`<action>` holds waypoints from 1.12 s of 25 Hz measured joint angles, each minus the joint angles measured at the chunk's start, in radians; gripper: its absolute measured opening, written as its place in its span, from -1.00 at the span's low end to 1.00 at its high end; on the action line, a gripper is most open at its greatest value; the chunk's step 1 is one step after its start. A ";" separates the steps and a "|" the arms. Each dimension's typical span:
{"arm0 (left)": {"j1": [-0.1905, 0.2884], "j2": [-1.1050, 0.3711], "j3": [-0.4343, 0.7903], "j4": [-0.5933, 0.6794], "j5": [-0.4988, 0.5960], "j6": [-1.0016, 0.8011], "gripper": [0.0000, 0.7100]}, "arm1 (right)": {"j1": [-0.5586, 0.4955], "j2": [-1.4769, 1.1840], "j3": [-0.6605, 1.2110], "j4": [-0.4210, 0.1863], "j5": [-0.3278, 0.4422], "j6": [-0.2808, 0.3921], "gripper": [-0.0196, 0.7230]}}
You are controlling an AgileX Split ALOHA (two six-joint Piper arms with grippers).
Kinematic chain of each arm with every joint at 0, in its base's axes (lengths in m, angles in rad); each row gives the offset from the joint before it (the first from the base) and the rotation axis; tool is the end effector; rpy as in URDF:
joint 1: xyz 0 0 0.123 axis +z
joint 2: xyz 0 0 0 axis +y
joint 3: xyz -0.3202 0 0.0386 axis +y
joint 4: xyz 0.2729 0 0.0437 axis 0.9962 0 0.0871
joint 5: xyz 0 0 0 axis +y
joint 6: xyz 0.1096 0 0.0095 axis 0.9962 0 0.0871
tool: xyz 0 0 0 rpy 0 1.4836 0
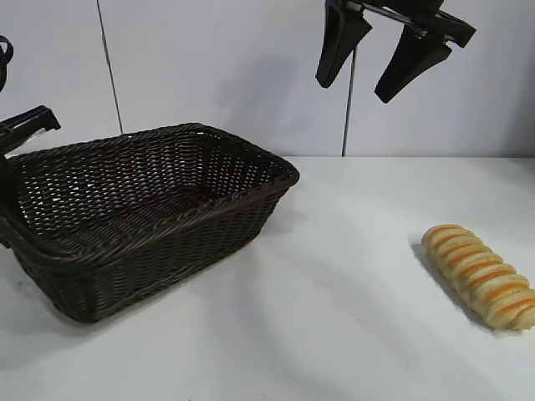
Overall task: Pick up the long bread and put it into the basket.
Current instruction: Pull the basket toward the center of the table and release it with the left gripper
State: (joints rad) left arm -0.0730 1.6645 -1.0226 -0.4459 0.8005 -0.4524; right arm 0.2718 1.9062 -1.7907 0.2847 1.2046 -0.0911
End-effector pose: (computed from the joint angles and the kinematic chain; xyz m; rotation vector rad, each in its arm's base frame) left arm 0.3373 -0.0588 0.2089 -0.9600 2.8113 -0.5935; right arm 0.4300 0.1498 0.3249 -0.4266 2.7668 0.4404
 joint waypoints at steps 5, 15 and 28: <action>0.009 0.002 -0.044 0.004 0.036 0.081 -0.71 | 0.000 0.000 0.000 0.000 0.000 0.000 0.50; 0.009 0.173 -0.259 0.010 0.212 0.355 -0.71 | 0.000 0.000 0.000 0.000 0.000 0.000 0.50; -0.035 0.394 -0.562 0.015 0.392 0.632 -0.71 | 0.000 0.000 0.000 0.001 0.000 0.000 0.50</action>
State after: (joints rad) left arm -0.1083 2.0581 -1.5842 -0.4306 1.1922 0.1797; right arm 0.2718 1.9062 -1.7907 0.2859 1.2046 -0.0911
